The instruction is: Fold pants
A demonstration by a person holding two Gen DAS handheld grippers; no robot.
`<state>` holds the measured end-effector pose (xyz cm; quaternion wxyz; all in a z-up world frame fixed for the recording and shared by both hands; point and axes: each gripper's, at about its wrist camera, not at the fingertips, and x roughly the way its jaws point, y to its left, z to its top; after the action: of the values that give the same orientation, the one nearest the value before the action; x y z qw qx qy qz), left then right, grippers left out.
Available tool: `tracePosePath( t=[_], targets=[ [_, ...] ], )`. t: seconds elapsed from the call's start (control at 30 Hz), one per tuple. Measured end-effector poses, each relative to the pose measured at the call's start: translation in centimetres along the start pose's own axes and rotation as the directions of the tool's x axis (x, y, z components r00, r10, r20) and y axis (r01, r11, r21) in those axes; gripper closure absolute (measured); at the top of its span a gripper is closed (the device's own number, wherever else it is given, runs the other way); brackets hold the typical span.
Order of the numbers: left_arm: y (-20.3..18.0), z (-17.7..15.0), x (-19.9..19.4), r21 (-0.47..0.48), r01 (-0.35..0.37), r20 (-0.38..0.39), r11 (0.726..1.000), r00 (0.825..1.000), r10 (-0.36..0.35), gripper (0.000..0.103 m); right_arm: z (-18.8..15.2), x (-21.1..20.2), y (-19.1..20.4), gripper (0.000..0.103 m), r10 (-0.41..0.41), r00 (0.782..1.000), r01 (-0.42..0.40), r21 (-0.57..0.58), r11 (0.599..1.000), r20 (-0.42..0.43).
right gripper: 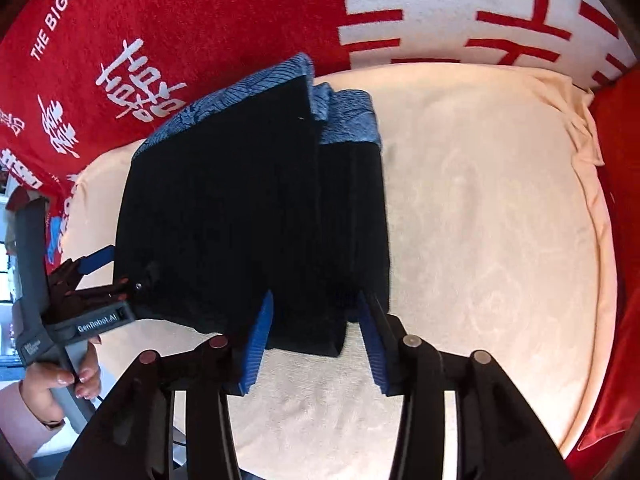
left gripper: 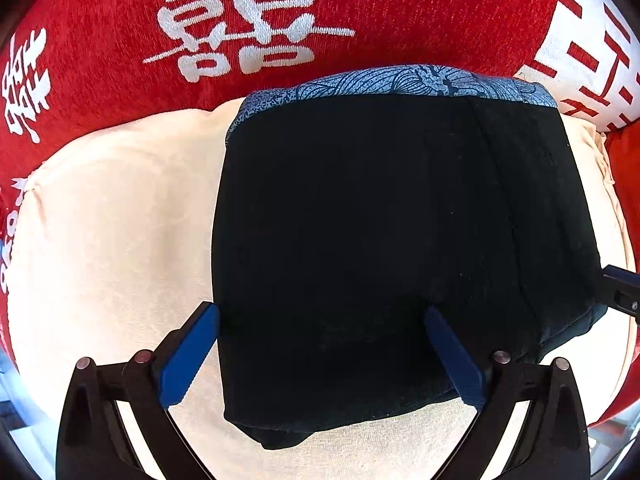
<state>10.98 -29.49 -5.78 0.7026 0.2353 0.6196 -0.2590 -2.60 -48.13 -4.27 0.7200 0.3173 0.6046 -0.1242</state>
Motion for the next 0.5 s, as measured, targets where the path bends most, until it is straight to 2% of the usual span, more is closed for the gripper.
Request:
tracePosePath(
  t=[0.23, 0.5],
  targets=[
    [0.17, 0.13, 0.09, -0.002, 0.006, -0.006, 1.000, 1.000, -0.006, 0.001, -0.40, -0.26, -0.79, 0.047, 0.015, 1.000, -0.015, 0.050, 0.999, -0.005],
    [0.36, 0.36, -0.17, -0.005, 0.024, -0.016, 1.000, 1.000, -0.024, 0.001, -0.44, -0.39, -1.04, 0.043, 0.018, 1.000, -0.018, 0.055, 0.998, -0.005]
  ],
)
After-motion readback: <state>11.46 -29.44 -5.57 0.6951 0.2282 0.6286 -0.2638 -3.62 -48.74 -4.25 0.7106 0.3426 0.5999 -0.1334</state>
